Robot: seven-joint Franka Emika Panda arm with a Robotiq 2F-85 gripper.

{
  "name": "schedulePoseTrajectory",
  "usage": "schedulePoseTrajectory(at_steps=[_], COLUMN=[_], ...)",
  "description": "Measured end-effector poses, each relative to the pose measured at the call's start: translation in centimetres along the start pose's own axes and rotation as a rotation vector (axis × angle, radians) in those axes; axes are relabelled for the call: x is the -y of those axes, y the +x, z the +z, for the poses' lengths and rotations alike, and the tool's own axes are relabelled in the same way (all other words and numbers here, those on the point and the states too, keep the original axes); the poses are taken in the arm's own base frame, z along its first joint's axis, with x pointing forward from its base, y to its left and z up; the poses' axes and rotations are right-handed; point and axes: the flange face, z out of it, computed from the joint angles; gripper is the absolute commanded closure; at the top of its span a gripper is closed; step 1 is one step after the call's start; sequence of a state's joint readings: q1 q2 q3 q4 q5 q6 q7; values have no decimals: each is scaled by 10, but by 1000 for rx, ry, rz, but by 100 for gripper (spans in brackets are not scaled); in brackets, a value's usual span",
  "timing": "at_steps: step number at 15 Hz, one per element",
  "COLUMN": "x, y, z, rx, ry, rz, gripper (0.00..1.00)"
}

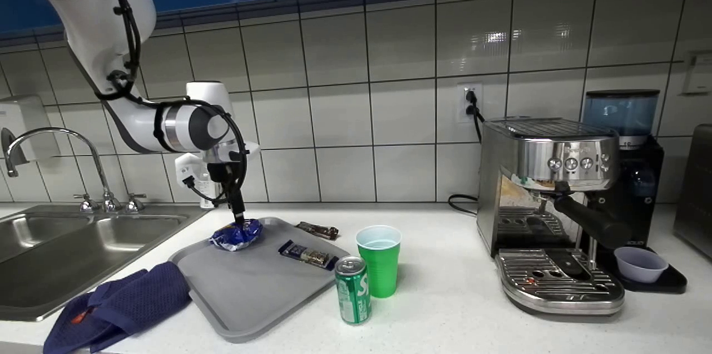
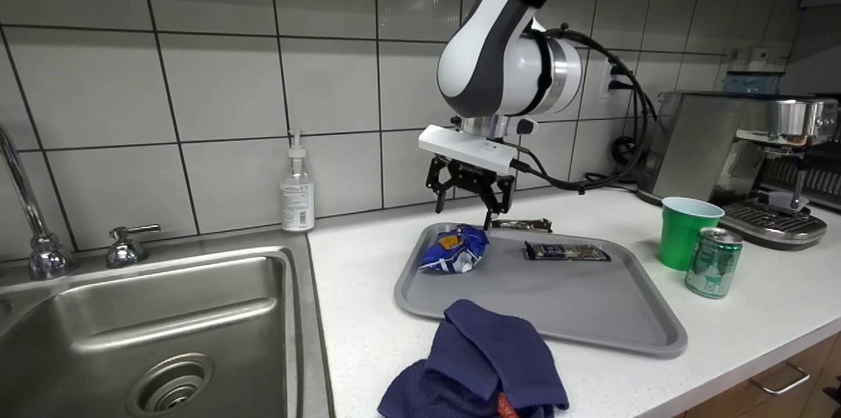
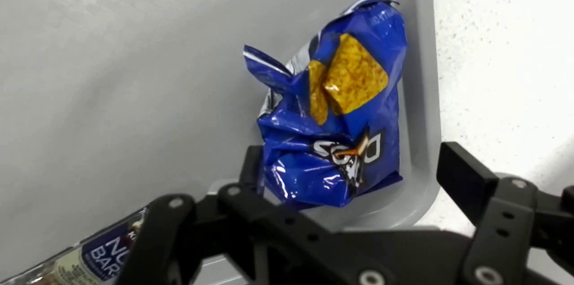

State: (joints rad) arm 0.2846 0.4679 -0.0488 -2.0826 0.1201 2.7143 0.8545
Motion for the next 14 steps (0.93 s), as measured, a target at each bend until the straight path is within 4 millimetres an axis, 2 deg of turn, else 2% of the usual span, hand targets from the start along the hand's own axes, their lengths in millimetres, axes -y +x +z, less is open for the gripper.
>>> schedulePoseTrajectory(at_steps=[9,14], x=[-36,-49], y=[-55,-87], z=[-24,-35], rx=[-1,10], ry=[29,37], rz=[-192,-253], gripper=[0,0])
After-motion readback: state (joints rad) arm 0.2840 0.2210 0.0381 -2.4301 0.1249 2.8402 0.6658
